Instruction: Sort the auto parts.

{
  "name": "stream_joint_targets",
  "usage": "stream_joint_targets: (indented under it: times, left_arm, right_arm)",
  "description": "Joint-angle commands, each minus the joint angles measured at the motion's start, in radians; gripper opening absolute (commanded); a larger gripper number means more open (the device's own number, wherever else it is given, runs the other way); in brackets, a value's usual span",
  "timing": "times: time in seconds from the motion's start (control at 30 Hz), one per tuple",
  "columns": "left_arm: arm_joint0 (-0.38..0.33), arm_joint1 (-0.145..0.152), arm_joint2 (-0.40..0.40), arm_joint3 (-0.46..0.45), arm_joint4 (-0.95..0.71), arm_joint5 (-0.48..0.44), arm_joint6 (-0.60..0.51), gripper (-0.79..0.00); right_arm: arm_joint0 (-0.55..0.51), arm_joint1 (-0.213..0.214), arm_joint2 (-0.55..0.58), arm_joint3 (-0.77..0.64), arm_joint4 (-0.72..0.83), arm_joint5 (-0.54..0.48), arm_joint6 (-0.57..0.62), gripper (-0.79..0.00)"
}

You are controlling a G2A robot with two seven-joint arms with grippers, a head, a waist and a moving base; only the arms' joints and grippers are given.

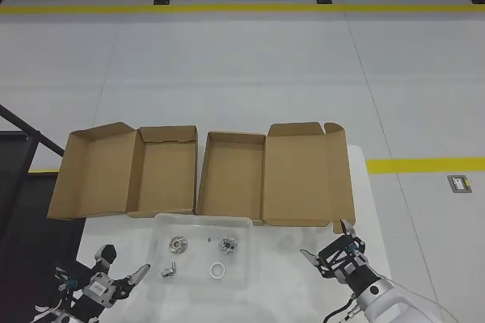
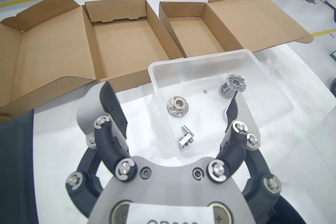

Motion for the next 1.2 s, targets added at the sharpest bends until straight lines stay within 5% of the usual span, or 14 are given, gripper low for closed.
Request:
stream_joint_targets:
  times: [0.0,0.27,0.43,0.77,1.17]
  left_arm:
    - [0.000,0.000,0.000,0.000,0.000,0.000,0.000,0.000]
    - [0.000,0.000,0.000,0.000,0.000,0.000,0.000,0.000]
    - [-0.003,0.000,0.004,-0.004,0.009,0.001,0.000,0.000]
    - [0.015,0.001,0.008,-0.004,0.086,-0.041,0.069,0.000]
    - [0.015,0.001,0.008,-0.004,0.086,-0.041,0.069,0.000]
  right_arm:
    - [0.000,0.000,0.000,0.000,0.000,0.000,0.001,0.000]
    - [0.003,0.001,-0.002,-0.007,-0.014,-0.007,-0.002,0.000]
    - [0.022,-0.001,-0.112,-0.090,-0.243,-0.009,0.137,0.000]
    - [0.311,-0.043,-0.416,-0.084,-0.285,-0.185,0.436,0.000]
    - [0.309,-0.043,-0.413,-0.065,-0.290,-0.176,0.395,0.000]
